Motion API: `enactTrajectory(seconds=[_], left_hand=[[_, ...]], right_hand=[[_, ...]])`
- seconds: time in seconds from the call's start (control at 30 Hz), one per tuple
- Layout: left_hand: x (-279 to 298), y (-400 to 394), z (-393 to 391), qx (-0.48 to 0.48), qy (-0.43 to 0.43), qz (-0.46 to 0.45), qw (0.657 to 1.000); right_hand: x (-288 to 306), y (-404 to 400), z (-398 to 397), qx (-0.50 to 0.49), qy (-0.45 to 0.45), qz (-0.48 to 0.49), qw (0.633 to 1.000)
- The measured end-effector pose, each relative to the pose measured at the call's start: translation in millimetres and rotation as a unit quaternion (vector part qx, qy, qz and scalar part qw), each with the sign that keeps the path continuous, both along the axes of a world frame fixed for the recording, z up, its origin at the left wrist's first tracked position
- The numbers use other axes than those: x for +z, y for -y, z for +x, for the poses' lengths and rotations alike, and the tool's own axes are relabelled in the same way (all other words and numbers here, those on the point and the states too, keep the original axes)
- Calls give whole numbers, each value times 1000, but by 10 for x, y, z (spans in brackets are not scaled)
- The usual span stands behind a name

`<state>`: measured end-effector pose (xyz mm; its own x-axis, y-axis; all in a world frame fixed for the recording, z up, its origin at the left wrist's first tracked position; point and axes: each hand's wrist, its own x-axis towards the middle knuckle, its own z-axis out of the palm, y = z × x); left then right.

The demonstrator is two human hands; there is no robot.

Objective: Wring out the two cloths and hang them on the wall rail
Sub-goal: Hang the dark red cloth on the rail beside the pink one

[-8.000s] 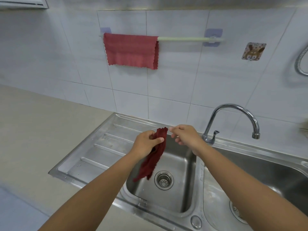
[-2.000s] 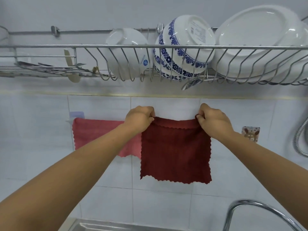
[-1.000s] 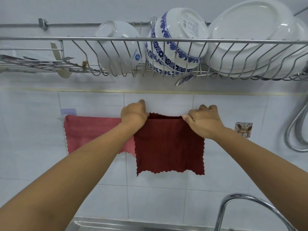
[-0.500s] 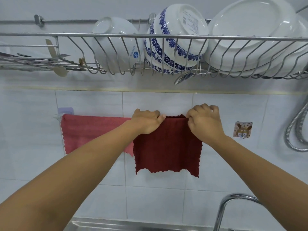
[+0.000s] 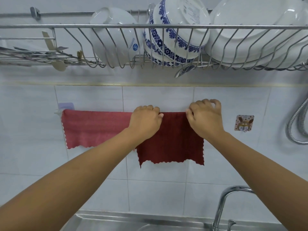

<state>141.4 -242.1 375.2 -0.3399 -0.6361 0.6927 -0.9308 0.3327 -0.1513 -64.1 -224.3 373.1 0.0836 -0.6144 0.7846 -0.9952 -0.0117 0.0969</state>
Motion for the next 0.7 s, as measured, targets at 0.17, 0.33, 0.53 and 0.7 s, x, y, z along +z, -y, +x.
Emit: enactTrajectory(seconds=[0.17, 0.33, 0.53, 0.7], left_hand=[[26, -16, -125, 0, 0, 75, 997], [-41, -17, -91, -118, -91, 121, 981], [-314, -116, 103, -31, -89, 4, 996], [-254, -45, 160, 23, -62, 32, 997]], right_hand=[[-7, -136, -43, -43, -30, -30, 998], [-58, -150, -125, -45, -27, -35, 998], [-118, -123, -70, -26, -53, 33, 998], [-55, -93, -118, -31, -39, 28, 998]])
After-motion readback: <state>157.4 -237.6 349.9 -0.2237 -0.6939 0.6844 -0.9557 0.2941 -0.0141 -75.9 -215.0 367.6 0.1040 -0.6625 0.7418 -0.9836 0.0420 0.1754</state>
